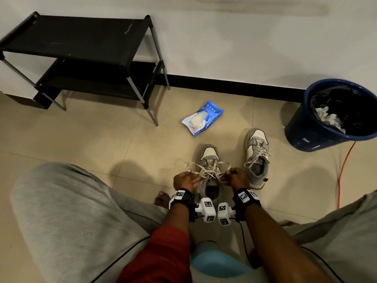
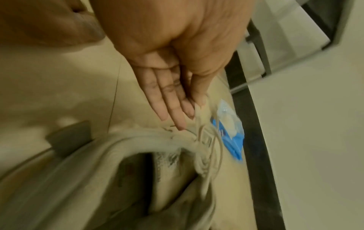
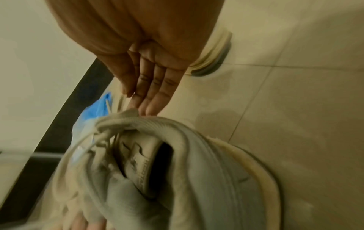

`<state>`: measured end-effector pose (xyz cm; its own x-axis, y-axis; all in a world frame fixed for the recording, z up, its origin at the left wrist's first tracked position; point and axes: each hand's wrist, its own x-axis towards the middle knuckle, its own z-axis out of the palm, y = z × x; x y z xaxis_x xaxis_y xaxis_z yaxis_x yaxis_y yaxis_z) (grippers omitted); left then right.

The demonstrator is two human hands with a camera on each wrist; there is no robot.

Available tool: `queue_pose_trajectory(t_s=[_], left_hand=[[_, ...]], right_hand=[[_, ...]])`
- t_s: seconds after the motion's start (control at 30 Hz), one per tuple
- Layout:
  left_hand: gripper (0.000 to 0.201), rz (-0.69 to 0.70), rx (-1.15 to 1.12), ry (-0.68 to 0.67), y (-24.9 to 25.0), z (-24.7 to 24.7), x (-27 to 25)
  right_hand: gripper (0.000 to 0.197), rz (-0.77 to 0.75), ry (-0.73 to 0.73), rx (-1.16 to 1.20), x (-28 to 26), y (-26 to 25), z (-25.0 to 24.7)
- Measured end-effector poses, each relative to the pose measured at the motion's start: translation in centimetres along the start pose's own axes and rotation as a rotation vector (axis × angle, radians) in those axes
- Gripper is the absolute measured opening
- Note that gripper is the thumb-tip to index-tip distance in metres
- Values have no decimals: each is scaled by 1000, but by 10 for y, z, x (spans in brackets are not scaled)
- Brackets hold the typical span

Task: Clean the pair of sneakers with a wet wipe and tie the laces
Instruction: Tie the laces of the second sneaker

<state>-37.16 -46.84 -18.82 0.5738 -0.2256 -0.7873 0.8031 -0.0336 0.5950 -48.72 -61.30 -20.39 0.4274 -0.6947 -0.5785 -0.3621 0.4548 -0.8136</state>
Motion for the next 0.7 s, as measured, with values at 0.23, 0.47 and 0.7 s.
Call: queue_pose_trajectory(t_s=[0.23,0.47,0.7], left_hand=[[14,7,19,-3,-4,5,-7],[18,73,157,60,-6,1,-1],[31,94,255,146,-4,-1,-5]], right_hand=[[12,41,-69,-50,-2,-6,9],[12,-33,-38,-87,-1,-1,3],[20,9,8,-64,-5,-3,3]])
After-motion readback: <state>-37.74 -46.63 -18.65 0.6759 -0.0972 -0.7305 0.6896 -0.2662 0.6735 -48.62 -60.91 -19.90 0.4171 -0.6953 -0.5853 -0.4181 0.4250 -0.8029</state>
